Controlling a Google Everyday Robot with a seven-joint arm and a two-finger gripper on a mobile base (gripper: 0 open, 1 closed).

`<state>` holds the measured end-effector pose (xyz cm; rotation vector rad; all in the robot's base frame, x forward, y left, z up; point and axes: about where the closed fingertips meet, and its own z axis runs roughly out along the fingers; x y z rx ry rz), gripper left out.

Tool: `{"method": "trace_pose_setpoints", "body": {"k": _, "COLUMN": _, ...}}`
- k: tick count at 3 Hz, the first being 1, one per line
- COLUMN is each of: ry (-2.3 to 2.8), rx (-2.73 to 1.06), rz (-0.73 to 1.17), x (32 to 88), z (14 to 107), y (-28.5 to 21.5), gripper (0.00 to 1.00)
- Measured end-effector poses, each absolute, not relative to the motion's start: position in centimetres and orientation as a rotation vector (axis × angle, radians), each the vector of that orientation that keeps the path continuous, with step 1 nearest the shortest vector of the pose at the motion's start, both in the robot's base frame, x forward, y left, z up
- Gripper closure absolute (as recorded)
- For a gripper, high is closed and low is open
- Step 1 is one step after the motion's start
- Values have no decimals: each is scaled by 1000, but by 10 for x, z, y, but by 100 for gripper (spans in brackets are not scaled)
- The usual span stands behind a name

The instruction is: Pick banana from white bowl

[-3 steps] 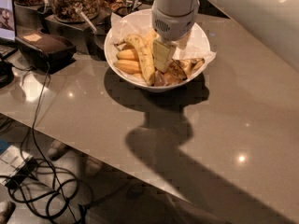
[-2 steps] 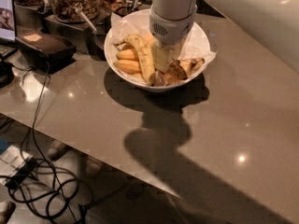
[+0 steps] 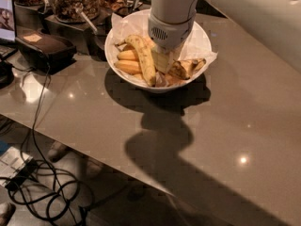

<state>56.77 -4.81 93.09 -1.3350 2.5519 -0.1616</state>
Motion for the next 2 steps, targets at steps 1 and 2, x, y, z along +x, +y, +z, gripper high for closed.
{"method": "trace_pose_setpoints", "body": {"k": 1, "ry": 2551, "rx": -1335, "rz": -161, "x": 568, "z": 931, "y": -48, "gripper": 100}}
{"method": "trace_pose_setpoints", "body": {"k": 2, "ry": 2492, "rx": -1338, "rz": -116, "x": 564, "z": 944, "y": -47, "gripper": 100}}
